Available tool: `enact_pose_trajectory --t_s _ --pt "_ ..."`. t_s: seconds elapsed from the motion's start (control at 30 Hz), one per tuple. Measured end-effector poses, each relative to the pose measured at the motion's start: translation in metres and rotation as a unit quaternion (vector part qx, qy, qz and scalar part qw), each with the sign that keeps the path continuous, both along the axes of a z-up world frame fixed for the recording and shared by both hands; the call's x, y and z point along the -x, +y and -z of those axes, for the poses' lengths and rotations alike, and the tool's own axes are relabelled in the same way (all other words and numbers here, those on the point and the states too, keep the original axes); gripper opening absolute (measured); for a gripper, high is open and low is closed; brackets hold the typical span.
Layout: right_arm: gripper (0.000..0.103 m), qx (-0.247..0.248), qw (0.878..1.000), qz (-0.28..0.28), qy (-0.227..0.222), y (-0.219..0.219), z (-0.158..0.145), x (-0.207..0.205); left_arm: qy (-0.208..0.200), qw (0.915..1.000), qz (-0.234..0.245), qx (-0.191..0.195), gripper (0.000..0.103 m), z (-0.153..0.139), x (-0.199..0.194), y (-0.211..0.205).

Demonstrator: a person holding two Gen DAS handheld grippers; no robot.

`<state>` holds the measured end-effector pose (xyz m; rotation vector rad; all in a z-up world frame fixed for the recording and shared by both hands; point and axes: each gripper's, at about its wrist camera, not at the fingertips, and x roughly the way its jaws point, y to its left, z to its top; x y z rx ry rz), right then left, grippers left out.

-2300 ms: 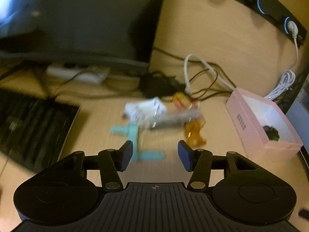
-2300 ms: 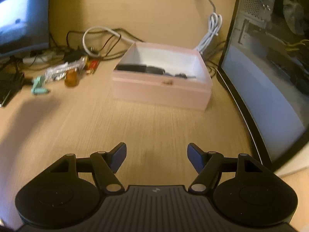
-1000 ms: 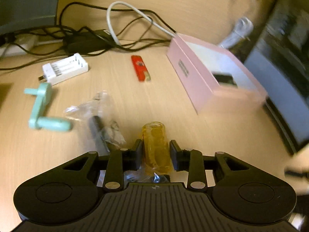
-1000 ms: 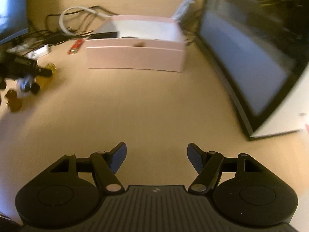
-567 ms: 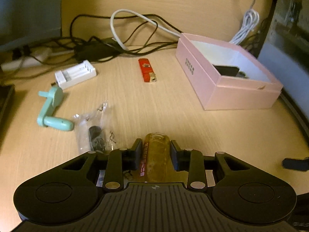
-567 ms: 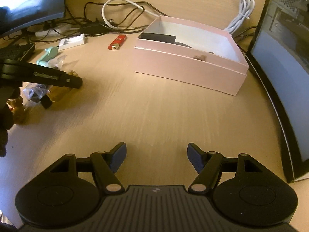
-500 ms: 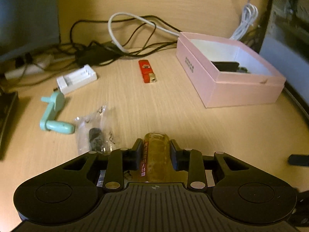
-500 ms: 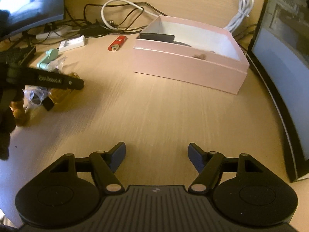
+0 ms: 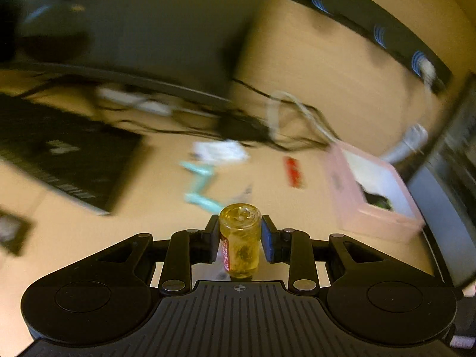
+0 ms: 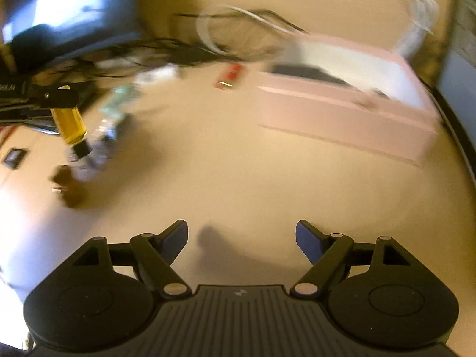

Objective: Organize rigid objects
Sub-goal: 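Lift the amber bottle with the left tool while the right tool reaches toward the orange toy dog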

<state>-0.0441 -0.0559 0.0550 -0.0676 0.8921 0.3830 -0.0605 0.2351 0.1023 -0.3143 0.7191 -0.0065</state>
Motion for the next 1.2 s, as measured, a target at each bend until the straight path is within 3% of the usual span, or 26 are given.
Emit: enact_pose_trajectory --t_s 0.17,0.4,0.53,0.6,0.73,0.87,1.0,1.2 --pt "0.081 -0.012 0.995 -0.099 -0.032 0.056 -0.011 0.008 0.030 0.9977 -0.061 0.000 0.032 0.005 0.027 0.031" --pt "0.081 0.001 0.985 -0.164 -0.049 0.127 -0.012 0.012 0.087 0.9946 -0.054 0.013 0.032 0.041 0.055 0.040" --pt "0.081 0.045 0.984 -0.165 -0.045 0.153 0.000 0.012 0.117 0.9928 -0.025 0.006 0.033 0.059 0.057 0.045" --pt "0.080 0.081 0.983 -0.153 -0.064 0.158 0.002 0.011 0.116 0.9932 -0.006 0.010 0.033 0.065 0.059 0.046" --pt "0.080 0.126 0.986 -0.062 -0.093 0.135 -0.002 0.003 0.098 0.9943 0.040 -0.013 0.033 0.068 0.064 0.044" --pt "0.080 0.065 0.994 -0.022 -0.083 0.115 -0.010 0.007 0.070 0.9942 0.079 -0.022 0.033 0.071 0.053 0.047" --pt "0.080 0.043 0.997 -0.030 -0.059 0.125 -0.004 0.020 0.061 0.9955 0.070 -0.014 0.031 0.064 0.037 0.049" --pt "0.080 0.060 0.993 -0.080 -0.055 0.156 -0.003 0.038 0.081 0.9912 0.104 -0.015 0.032 0.049 0.060 0.054"
